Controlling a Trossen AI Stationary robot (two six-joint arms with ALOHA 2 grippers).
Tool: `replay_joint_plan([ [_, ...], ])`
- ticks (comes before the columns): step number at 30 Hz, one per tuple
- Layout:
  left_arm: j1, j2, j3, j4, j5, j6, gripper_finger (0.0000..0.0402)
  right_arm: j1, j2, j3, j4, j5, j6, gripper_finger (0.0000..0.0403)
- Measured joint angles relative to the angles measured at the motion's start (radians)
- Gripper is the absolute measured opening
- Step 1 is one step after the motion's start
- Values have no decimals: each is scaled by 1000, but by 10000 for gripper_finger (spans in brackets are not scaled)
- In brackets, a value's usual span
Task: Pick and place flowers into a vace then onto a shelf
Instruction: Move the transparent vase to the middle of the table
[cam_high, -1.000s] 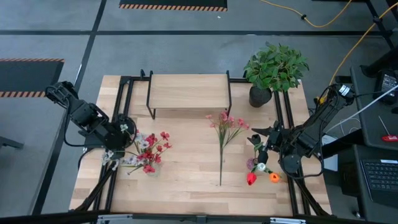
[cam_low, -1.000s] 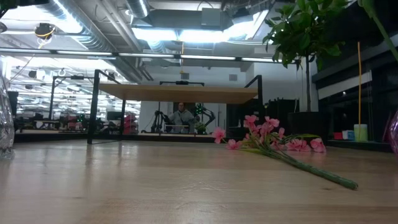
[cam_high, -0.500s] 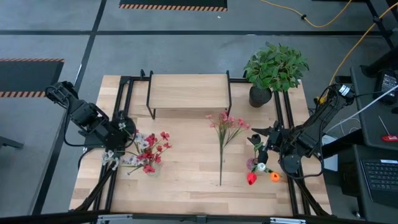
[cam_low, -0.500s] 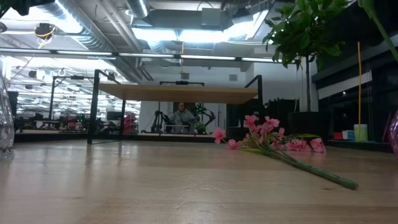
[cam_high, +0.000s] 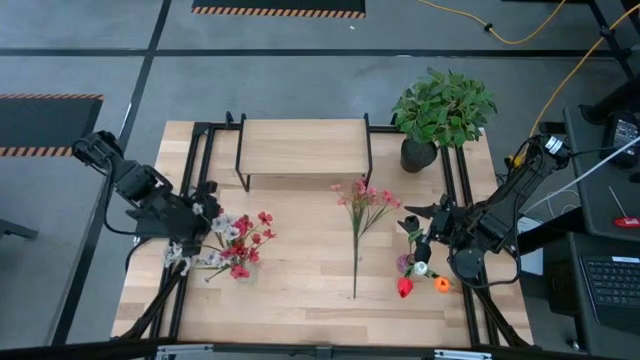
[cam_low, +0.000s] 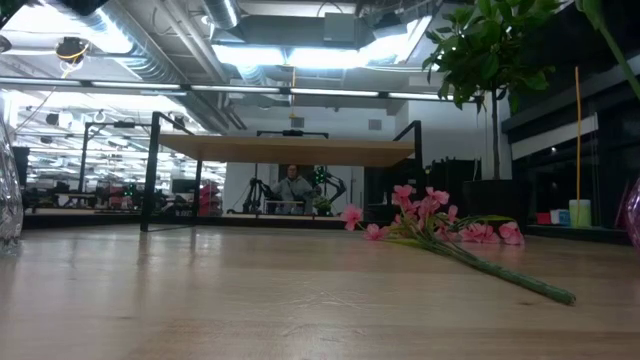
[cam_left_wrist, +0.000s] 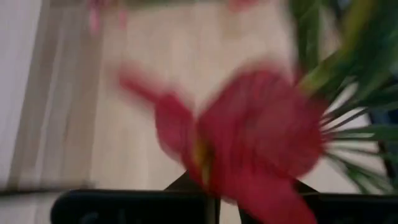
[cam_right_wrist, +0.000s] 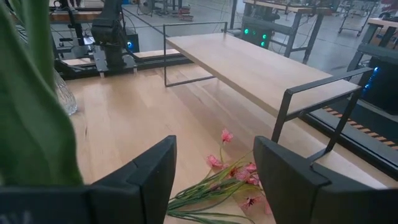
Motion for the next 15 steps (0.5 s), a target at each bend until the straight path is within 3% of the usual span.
replay_joint_plan([
  [4, 31, -75, -73, 122, -6, 97, 7, 0, 0, 0, 0, 0, -4, 217],
  [9, 56, -146, -224, 267, -170, 129, 2, 0, 0, 0, 0, 0, -14, 217],
  [15, 78, -177, -359, 261, -231, -37, 1, 0, 0, 0, 1, -1, -21, 217],
])
